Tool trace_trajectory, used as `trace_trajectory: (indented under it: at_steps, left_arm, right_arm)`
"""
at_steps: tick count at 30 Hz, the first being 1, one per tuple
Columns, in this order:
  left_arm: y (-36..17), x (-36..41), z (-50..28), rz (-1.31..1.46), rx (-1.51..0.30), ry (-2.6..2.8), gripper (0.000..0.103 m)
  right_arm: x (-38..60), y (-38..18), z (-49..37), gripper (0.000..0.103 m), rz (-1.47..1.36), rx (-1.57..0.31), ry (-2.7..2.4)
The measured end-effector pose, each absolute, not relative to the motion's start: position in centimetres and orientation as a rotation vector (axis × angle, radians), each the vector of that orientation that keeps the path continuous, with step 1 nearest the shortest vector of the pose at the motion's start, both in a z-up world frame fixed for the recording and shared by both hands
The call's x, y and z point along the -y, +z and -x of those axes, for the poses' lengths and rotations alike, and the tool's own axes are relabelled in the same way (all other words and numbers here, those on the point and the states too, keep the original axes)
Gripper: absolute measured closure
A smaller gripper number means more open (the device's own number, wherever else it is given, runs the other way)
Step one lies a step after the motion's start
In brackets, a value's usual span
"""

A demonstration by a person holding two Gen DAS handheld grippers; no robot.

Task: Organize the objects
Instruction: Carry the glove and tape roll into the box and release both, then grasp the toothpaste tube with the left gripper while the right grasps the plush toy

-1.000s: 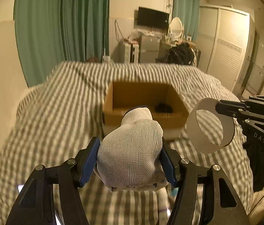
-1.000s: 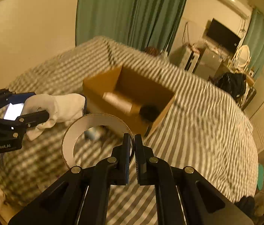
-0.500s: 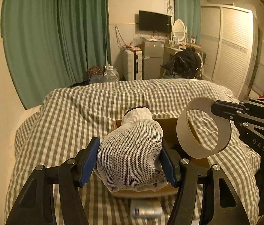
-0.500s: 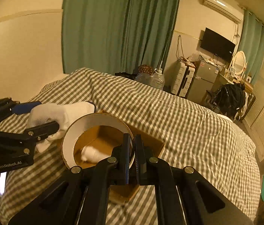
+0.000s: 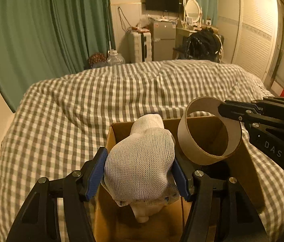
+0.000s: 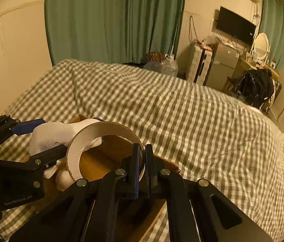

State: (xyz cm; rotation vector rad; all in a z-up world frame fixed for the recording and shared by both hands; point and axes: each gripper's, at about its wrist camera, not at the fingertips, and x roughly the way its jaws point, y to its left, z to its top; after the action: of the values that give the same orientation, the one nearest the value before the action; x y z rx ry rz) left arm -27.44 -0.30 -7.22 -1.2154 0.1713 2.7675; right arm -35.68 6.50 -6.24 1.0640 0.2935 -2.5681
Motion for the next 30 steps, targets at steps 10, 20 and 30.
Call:
trace_trajectory:
  at_steps: [10,20,30]
  left_arm:
    - [-8.4,0.2,27.7,1.242,-0.192,2.757,0.028]
    - [-2.3,0.9,21.7,1.132,-0.219,2.872,0.005]
    - [1.2,2.1,11.9,1.075,-0.176,2.946,0.004]
  right_arm:
    - [-7.2,-8.7,37.5,0.092,-1.125,-0.176,-2.505]
    - [-8.9,-2.1,31.4,0.035,-1.000,-0.102,-2.575]
    - [-10.1,4.9,18.7,0.030,-0.837,-0.213,-2.629]
